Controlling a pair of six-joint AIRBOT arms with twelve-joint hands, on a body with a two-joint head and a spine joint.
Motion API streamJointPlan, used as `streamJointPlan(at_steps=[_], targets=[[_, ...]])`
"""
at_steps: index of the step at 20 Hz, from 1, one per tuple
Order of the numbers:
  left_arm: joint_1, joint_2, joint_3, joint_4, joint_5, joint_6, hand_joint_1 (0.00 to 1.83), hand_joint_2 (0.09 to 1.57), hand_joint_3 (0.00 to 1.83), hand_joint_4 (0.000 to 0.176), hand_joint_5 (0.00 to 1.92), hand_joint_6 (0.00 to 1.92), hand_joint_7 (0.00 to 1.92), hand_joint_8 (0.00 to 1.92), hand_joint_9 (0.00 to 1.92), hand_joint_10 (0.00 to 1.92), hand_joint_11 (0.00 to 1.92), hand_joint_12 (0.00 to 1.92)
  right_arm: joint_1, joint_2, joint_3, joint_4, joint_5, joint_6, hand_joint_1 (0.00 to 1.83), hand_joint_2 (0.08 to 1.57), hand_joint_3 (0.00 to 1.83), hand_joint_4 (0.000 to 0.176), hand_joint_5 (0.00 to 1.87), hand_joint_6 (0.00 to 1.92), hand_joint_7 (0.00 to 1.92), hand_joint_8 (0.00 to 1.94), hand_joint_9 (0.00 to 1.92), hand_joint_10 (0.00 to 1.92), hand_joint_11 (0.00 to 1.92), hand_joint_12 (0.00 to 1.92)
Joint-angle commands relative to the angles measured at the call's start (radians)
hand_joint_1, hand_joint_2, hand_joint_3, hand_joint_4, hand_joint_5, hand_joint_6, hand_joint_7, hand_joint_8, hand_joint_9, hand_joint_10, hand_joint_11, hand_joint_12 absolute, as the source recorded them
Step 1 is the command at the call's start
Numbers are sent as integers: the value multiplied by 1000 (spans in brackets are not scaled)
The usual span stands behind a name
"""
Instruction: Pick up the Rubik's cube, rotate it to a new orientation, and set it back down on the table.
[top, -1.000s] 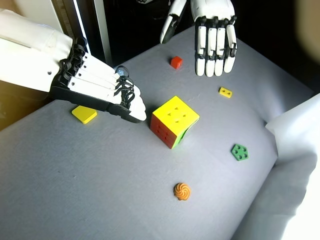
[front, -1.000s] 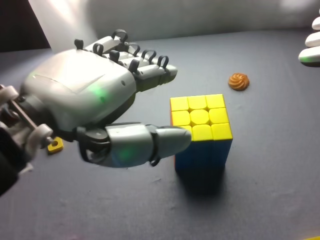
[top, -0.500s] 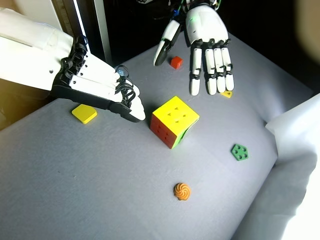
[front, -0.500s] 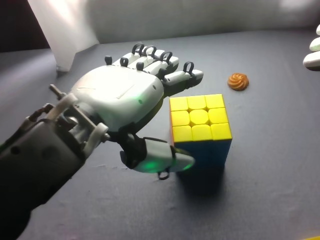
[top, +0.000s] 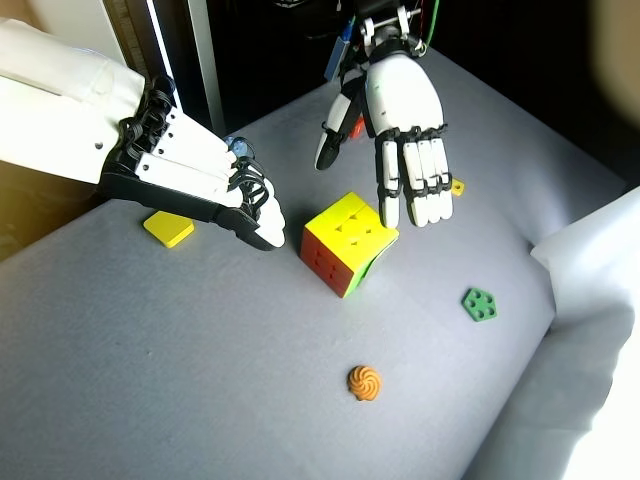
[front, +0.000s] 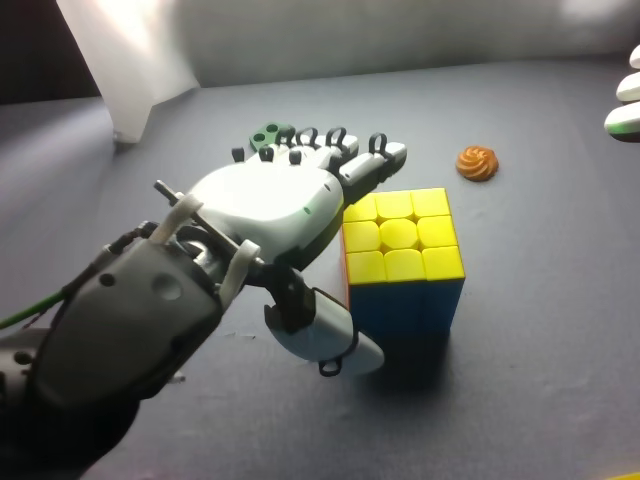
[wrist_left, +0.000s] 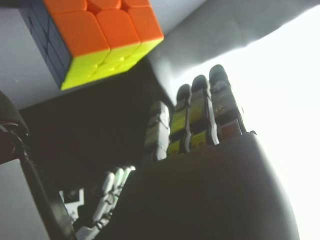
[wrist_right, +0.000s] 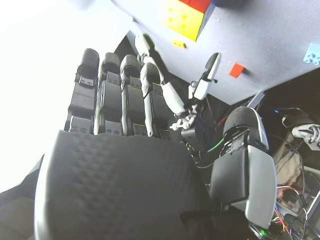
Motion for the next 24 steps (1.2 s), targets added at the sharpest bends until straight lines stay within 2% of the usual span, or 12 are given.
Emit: streamJointPlan(at_steps=[1, 5, 10, 17, 19, 24], targets=[[-15, -8, 6, 46, -64, 2, 1036, 723, 0, 176, 0, 0, 0, 0, 0, 0, 0, 0, 7, 1, -3, 50, -63, -4, 97, 982, 0, 0, 236, 1, 214, 0, 173, 2, 0, 451], [-28, -37, 33, 0, -76, 69, 1074, 724, 0, 176, 0, 0, 0, 0, 0, 0, 0, 0, 4, 0, -3, 50, -63, -5, 104, 949, 0, 0, 274, 1, 248, 2, 200, 1, 0, 554], [-57, -72, 75, -79, -35, 214, 1075, 714, 0, 176, 0, 0, 0, 0, 0, 0, 0, 0, 3, 0, -4, 50, -63, -5, 168, 925, 0, 0, 303, 7, 283, 8, 240, 8, 0, 587], [-83, -141, 115, -154, -35, 280, 1118, 714, 0, 176, 0, 0, 0, 0, 0, 0, 0, 0, 2, 1, -4, 50, -63, -5, 164, 898, 1, 0, 357, 4, 336, 5, 291, 7, 0, 673], [-87, -165, 132, -178, -35, 286, 1276, 777, 14, 176, 0, 0, 0, 0, 0, 0, 0, 0, 2, 1, -3, 50, -63, -6, 144, 904, 1, 0, 366, 2, 346, 2, 303, 3, 0, 719], [-89, -202, 177, -211, -36, 290, 1290, 806, 23, 176, 0, 0, 0, 0, 0, 0, 0, 0, 1, 1, -3, 50, -63, -6, 167, 893, 0, 0, 316, 0, 284, 2, 240, 1, 0, 604]])
